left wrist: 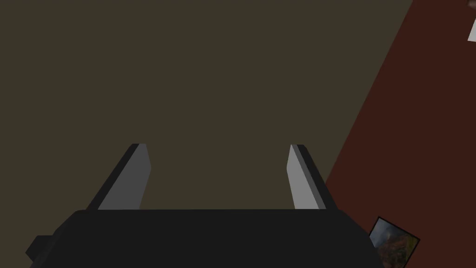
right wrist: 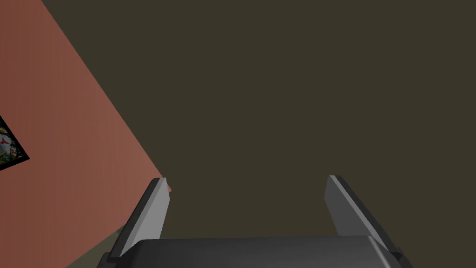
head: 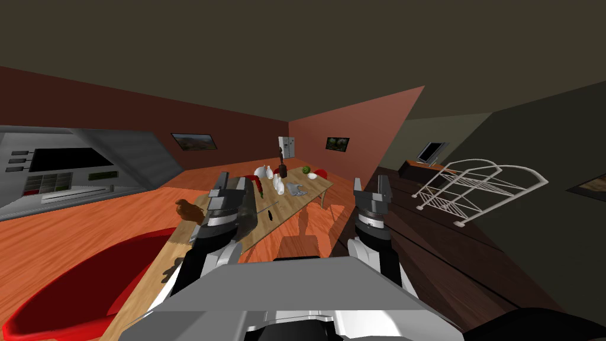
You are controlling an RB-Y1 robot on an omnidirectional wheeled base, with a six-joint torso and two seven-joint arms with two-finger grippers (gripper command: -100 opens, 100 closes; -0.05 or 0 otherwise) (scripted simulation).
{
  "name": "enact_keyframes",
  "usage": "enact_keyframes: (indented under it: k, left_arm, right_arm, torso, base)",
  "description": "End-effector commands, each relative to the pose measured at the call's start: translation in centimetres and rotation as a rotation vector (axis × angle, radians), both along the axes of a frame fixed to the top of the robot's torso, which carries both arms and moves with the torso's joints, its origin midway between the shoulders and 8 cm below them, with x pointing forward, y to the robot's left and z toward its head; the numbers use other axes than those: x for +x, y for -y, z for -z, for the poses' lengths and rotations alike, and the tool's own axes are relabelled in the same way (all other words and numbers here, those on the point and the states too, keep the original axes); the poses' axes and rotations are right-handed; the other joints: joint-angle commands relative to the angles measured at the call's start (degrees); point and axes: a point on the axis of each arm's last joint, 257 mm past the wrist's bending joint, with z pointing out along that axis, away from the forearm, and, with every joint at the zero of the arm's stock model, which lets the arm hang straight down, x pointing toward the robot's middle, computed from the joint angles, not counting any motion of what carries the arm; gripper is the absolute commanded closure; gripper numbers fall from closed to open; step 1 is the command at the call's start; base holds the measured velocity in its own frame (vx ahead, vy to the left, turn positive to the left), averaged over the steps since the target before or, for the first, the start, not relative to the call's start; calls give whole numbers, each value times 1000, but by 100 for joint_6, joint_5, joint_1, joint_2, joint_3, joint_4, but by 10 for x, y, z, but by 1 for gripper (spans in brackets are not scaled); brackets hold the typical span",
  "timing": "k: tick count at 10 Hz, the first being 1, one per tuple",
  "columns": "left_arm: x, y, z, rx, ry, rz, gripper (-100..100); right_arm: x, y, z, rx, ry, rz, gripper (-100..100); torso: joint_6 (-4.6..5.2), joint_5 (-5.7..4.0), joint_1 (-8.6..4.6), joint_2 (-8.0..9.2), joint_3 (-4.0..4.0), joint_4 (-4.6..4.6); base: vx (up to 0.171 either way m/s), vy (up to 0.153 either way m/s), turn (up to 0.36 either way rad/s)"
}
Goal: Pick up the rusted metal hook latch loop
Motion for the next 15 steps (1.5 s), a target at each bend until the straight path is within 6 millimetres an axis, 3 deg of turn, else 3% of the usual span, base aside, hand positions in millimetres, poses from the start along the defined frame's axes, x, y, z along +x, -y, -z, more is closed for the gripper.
enact_keyframes:
  k: [1, 7, 8, 10, 11, 15]
  left_arm:
    - [11, 6, 12, 28, -43, 18, -100]
    - [65, 31, 79, 139, -261, 71, -100]
    - [66, 31, 80, 138, -268, 70, -100]
    - [86, 39, 111, 195, -357, 85, -100]
    - [87, 39, 113, 195, -369, 83, -100]
    - [114, 46, 169, 296, -529, 92, -100]
  right_arm:
    - [0, 0, 0, 0, 0, 0, 0]
    - [0, 0, 0, 0, 0, 0, 0]
    - [0, 0, 0, 0, 0, 0, 0]
    - [0, 0, 0, 0, 0, 0, 0]
    - [0, 0, 0, 0, 0, 0, 0]
    - [0, 0, 0, 0, 0, 0, 0]
  torso:
    - [0, 0, 0, 0, 0, 0]
    - [0, 0, 0, 8, 4, 2]
    - [0, 0, 0, 8, 5, 2]
    - [0, 0, -1, 6, 3, 1]
    - [0, 0, -1, 7, 4, 1]
    - [0, 0, -2, 7, 4, 2]
  base:
    - [-6, 0, 2]
    - [-21, -3, 8]
    - [-17, -5, 3]
    - [-22, -6, 16]
    - [-20, -4, 6]
    - [-24, -8, 15]
